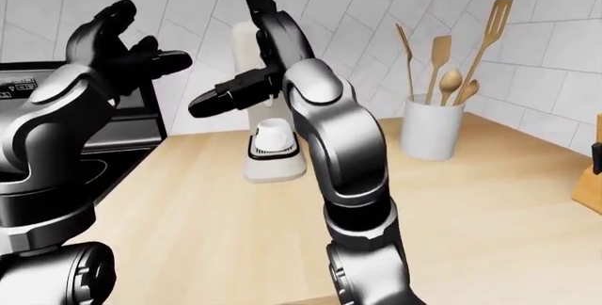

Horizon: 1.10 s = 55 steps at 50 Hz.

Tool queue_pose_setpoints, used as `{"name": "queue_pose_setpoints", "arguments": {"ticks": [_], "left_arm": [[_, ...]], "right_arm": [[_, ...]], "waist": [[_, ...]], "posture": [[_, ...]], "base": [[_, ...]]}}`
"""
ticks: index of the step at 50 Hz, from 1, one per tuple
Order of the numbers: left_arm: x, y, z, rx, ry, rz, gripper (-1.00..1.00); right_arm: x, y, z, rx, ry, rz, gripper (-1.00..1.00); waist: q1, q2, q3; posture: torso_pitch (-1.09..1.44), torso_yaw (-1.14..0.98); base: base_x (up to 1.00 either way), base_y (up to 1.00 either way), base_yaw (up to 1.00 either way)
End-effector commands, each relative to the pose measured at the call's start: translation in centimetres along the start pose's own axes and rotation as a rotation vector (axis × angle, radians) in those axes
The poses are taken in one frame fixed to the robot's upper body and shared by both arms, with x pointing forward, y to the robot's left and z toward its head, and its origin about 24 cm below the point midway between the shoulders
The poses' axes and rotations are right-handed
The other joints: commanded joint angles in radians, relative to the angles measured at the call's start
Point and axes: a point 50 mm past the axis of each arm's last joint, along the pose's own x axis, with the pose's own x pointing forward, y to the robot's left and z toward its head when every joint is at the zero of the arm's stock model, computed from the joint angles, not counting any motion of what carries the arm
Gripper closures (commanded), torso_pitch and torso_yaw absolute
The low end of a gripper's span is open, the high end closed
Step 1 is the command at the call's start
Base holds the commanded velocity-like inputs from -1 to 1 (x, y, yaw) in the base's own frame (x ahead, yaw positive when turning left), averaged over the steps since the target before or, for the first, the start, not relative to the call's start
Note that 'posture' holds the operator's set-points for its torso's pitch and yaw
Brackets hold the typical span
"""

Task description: Press the button on the coffee machine to serve coffee.

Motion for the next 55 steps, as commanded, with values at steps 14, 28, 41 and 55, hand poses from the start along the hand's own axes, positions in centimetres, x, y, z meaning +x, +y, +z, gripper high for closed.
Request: {"name": "queue_pose_setpoints", "arguments": {"ticks": [14, 28, 41, 55], "left_arm": [[-0.1, -0.2, 2.0, -0.001, -0.085, -0.012, -1.00], [0.0, -0.1, 1.9, -0.002, -0.085, -0.010, -1.00], [0.0, -0.3, 2.0, -0.002, -0.086, -0.013, -1.00], [0.0, -0.5, 2.1, -0.005, -0.086, -0.020, -1.00]], "right_arm": [[0.8, -0.1, -0.4, -0.010, -0.019, 0.000, -1.00], [1.7, -0.5, -1.5, -0.003, 0.003, -0.009, -1.00], [2.5, -0.6, -1.7, -0.004, 0.002, -0.005, -1.00], [3.6, -0.6, -2.0, 0.001, 0.005, -0.002, -1.00]], "waist": [[0.001, 0.007, -0.004], [-0.001, 0.007, -0.007], [-0.002, 0.008, -0.008], [-0.002, 0.010, -0.009]], "posture": [[-0.76, 0.00], [-0.76, 0.00], [-0.76, 0.00], [-0.76, 0.00]], "base": [[0.00, 0.00, 0.00], [0.00, 0.00, 0.00], [0.00, 0.00, 0.00], [0.00, 0.00, 0.00]]}}
